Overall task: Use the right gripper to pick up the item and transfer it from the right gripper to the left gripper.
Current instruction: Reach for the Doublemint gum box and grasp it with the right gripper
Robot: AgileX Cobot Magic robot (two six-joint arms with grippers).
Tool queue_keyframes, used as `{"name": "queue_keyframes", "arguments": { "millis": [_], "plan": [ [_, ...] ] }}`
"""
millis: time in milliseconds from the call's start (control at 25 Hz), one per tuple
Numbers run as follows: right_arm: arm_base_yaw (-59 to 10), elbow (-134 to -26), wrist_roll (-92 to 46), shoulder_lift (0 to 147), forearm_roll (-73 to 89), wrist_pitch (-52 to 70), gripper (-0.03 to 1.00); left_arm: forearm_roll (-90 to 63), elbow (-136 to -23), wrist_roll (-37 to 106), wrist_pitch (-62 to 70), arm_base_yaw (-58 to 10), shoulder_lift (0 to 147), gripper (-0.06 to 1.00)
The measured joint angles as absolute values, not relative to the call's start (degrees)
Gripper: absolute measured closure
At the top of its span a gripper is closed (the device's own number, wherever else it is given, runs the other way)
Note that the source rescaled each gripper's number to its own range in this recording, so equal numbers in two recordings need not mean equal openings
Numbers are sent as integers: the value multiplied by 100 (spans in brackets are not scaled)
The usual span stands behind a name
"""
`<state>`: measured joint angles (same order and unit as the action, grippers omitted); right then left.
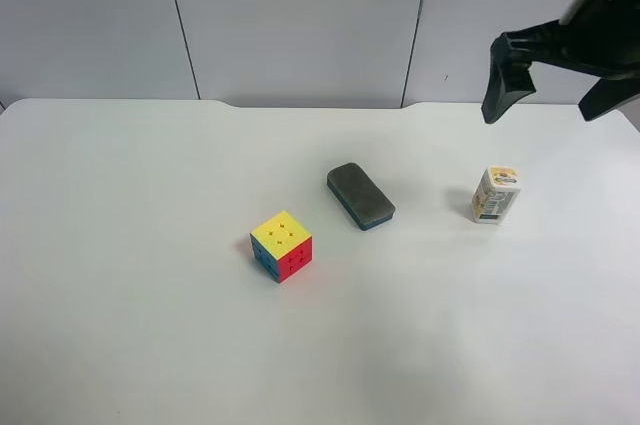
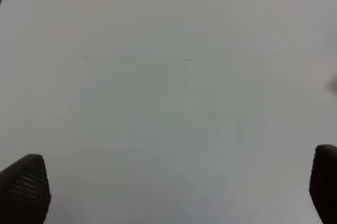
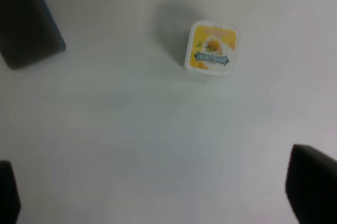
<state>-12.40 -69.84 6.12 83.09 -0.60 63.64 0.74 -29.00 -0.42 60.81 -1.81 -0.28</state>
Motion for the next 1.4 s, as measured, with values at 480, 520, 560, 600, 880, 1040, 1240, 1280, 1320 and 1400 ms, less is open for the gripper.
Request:
{"name": "queue_keyframes", "arguments": {
  "millis": [480,520,560,600,880,1040,1240,1280,1320,1400],
  "plan": [
    [-1240,-6984,805,9044,-413,6374,-3,74,-2900,-42,6081,-181,-28,-6],
    [-1240,-6995,885,9092,-542,6382,-3,74,-2900,-42,6081,-181,-28,-6],
    [-1240,-7014,972,9142,-661,6396,-3,74,-2900,-42,6081,-181,-28,-6],
    [-1240,-7023,1073,9181,-759,6395,-3,74,-2900,-42,6081,-181,-28,-6],
    [-1240,-7029,1256,9774,-979,6269,-3,74,-2900,-42,6081,-181,-28,-6],
    [-1240,-7034,1256,10092,-993,6079,-3,74,-2900,-42,6081,-181,-28,-6],
    [-1240,-7034,1256,10378,-1044,5890,-3,74,-2900,-42,6081,-181,-28,-6],
    [-1240,-7034,1256,10440,-1077,5825,-3,74,-2900,-42,6081,-181,-28,-6],
    [-1240,-7034,1256,10490,-1094,5766,-3,74,-2900,-42,6081,-181,-28,-6],
    [-1240,-7034,1256,10590,-1107,5656,-3,74,-2900,-42,6081,-181,-28,-6]
  ]
}}
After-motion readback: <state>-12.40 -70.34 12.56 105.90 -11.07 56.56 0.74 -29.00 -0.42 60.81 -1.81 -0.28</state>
